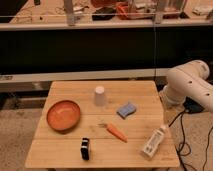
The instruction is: Place the ceramic cup over the eraser
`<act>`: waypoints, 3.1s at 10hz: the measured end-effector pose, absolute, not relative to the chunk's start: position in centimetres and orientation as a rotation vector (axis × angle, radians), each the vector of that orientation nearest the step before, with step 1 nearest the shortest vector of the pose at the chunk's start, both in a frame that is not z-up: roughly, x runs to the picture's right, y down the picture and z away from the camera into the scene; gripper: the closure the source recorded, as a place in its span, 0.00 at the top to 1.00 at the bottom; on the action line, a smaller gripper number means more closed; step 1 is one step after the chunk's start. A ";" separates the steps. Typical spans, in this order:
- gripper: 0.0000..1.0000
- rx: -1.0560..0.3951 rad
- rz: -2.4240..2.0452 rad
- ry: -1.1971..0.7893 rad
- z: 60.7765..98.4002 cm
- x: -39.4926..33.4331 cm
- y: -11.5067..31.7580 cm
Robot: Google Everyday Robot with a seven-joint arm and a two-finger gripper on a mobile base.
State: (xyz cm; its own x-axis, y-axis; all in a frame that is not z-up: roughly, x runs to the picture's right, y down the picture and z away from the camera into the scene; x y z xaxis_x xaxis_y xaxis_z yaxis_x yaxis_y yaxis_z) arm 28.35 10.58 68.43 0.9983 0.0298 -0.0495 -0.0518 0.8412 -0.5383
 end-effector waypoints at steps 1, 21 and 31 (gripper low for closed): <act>0.80 -0.570 0.043 0.040 68.4 28.3 10.6; 0.80 -0.396 -0.026 0.022 69.3 23.1 3.0; 0.80 -0.237 -0.181 -0.122 71.8 13.7 -3.0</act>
State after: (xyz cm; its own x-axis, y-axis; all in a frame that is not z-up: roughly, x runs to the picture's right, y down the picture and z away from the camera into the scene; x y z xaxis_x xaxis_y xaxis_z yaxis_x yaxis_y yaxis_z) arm 13.74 -3.05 71.76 0.9765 -0.1631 0.1410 0.1918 0.9559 -0.2225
